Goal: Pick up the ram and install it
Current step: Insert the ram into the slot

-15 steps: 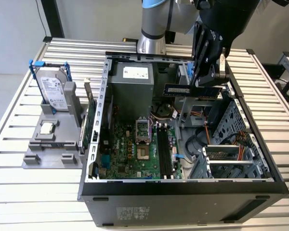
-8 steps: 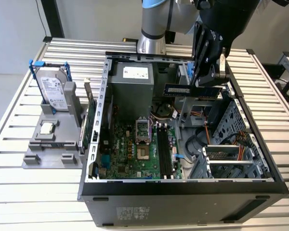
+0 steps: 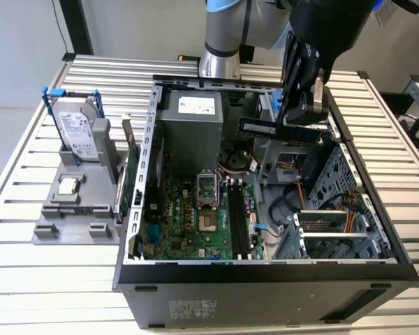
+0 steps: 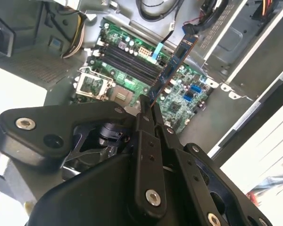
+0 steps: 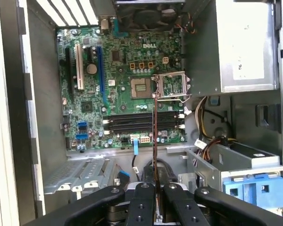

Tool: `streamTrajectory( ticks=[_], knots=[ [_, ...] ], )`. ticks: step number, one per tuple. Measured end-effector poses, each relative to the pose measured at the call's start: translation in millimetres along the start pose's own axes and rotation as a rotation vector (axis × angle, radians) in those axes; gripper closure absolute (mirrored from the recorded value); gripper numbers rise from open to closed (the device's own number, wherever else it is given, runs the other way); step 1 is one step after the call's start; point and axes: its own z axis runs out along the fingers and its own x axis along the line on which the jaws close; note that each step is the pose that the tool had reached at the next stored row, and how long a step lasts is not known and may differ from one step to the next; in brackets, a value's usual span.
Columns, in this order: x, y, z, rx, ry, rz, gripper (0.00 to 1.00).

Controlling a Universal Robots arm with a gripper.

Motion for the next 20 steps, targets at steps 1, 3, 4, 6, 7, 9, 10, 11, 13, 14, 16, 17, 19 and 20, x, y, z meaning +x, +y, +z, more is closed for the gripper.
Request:
streamTrajectory(
  ticks=[1, 3, 4, 6, 7, 9, 10, 11, 13, 14, 16, 17, 19, 20],
  knots=[
    [0.0, 0.0, 0.0, 0.0013, -0.0005, 0.018, 1.0],
    [0.0, 0.0, 0.0, 0.0038, -0.0014, 0.053, 1.0],
    [0.0, 0.0, 0.0, 0.0051, -0.0019, 0.072, 1.0],
    [0.0, 0.0, 0.0, 0.0078, -0.0029, 0.109, 1.0],
    [0.0, 0.0, 0.0, 0.009, -0.0034, 0.126, 1.0],
    [0.0, 0.0, 0.0, 0.0116, -0.0043, 0.163, 1.0],
    [0.0, 0.0, 0.0, 0.0129, -0.0049, 0.181, 1.0],
    [0.0, 0.0, 0.0, 0.0143, -0.0054, 0.2, 1.0],
    [0.0, 0.0, 0.0, 0.0169, -0.0064, 0.236, 1.0],
    [0.0, 0.0, 0.1, 0.0181, -0.0069, 0.254, 1.0],
    [0.1, 0.0, 0.1, 0.0207, -0.0079, 0.29, 1.0],
    [0.1, 0.0, 0.1, 0.0219, -0.0084, 0.308, 1.0],
    [0.0, 0.0, 0.0, 0.0246, -0.0092, 0.345, 1.0],
    [0.0, 0.0, 0.0, 0.0259, -0.0097, 0.362, 1.0]
  ],
)
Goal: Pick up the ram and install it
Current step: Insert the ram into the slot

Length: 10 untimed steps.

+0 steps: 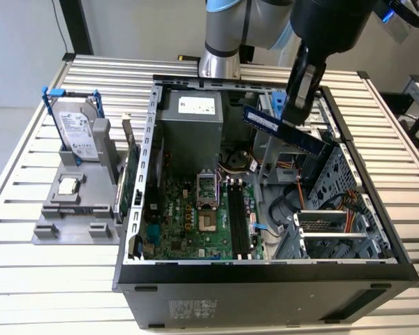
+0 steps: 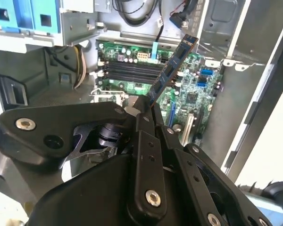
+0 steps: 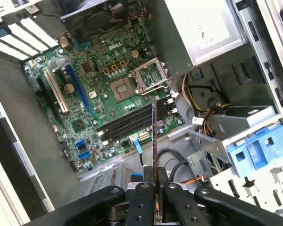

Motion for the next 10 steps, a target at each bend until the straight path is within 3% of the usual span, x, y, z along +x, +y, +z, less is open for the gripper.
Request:
streamTrajectory(
  ticks=[10],
  knots=[
    [0.0, 0.0, 0.0, 0.0121, -0.0046, 0.17, 1.0]
  ],
)
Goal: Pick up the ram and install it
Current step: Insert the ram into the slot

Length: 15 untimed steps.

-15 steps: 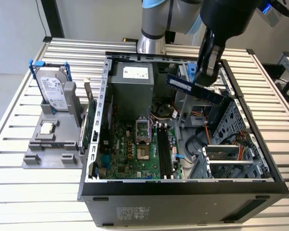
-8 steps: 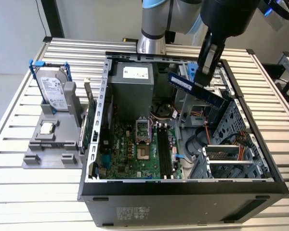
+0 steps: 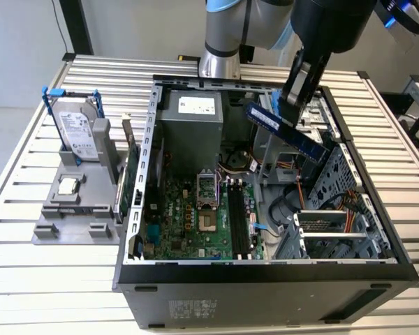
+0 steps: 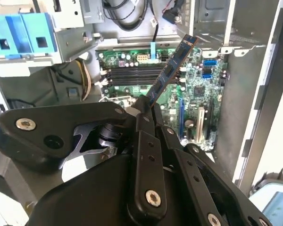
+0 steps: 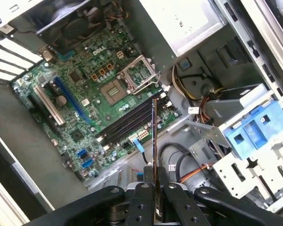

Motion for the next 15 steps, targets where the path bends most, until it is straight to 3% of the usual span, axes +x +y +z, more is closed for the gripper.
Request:
streamTrajectory(
  ticks=[15],
  knots=[
    [0.0, 0.0, 0.0, 0.0169, -0.0064, 0.237, 1.0]
  ],
)
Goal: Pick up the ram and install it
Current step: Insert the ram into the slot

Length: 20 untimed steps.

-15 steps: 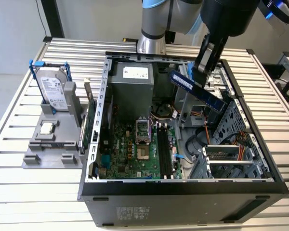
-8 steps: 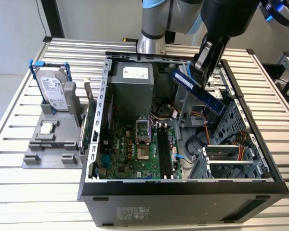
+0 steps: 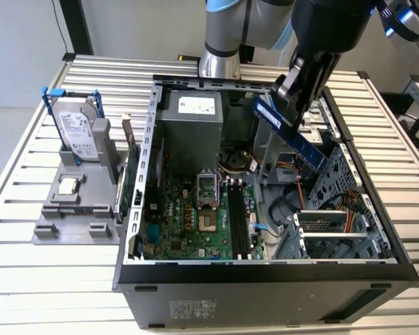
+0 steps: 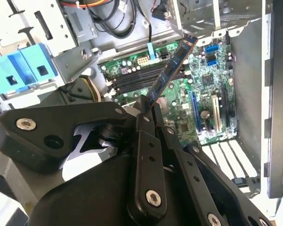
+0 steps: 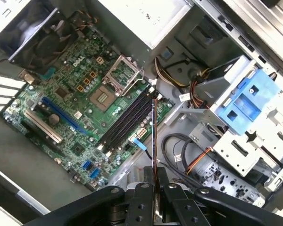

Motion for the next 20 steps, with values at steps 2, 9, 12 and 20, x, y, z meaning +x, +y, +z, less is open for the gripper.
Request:
streamTrajectory(
  ticks=[2, 9, 12, 20],
  knots=[
    [0.0, 0.0, 0.0, 0.0023, -0.0008, 0.032, 1.0],
    [0.0, 0.0, 0.0, 0.01, -0.0038, 0.141, 1.0],
    [0.0, 0.0, 0.0, 0.0134, -0.005, 0.188, 1.0],
    [0.0, 0.0, 0.0, 0.0225, -0.0084, 0.315, 1.0]
  ],
)
